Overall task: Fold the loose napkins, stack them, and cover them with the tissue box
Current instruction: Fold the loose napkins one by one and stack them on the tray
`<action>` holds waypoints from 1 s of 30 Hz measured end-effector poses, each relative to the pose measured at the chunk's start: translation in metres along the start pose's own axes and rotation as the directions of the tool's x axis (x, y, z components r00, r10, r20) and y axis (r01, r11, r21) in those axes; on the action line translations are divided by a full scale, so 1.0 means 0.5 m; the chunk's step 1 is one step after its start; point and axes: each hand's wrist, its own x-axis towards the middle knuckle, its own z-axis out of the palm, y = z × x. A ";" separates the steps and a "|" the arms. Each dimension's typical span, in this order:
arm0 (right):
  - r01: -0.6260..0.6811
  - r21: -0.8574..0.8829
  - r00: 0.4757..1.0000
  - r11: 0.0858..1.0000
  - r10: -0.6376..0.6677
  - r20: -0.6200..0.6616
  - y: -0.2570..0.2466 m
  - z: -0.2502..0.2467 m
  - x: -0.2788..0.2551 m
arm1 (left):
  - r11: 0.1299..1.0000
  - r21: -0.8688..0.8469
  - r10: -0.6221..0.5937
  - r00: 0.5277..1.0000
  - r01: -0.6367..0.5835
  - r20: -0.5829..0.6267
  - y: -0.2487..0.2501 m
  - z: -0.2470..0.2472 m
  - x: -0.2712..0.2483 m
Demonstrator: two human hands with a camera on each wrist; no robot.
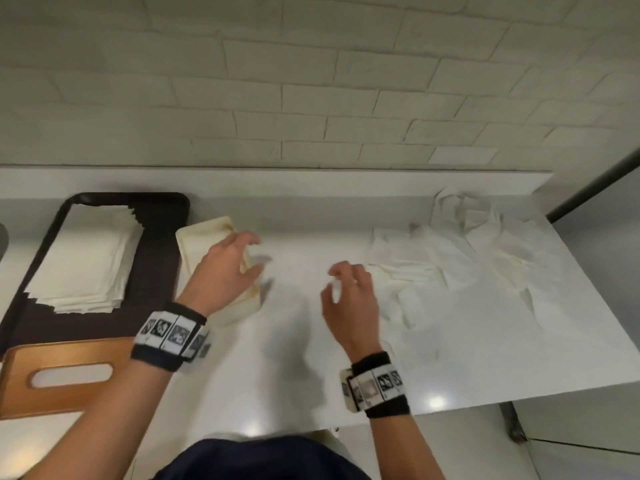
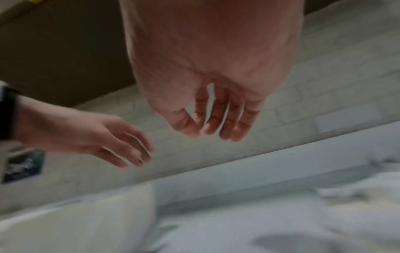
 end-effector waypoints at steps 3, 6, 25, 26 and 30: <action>-0.190 -0.292 0.975 0.937 0.216 0.057 0.146 -0.041 -0.017 | 0.985 -0.168 0.037 0.999 -0.041 -0.029 0.080 0.070 -0.041; -0.273 -0.359 0.924 0.893 0.347 0.162 0.259 -0.054 -0.032 | 0.967 -0.253 0.038 0.998 -0.027 0.040 0.137 0.154 -0.059; -0.292 0.705 0.955 0.646 0.232 0.183 0.273 -0.245 0.140 | 0.788 -0.615 -0.001 1.000 0.020 0.031 0.361 0.253 0.080; -0.306 0.700 0.951 0.645 0.248 0.187 0.274 -0.228 0.147 | 0.746 -0.664 -0.003 0.997 0.054 0.078 0.365 0.262 0.093; -0.333 0.643 0.938 0.689 0.309 0.154 0.274 -0.171 0.162 | 0.572 -0.801 -0.069 0.983 0.177 0.168 0.373 0.290 0.116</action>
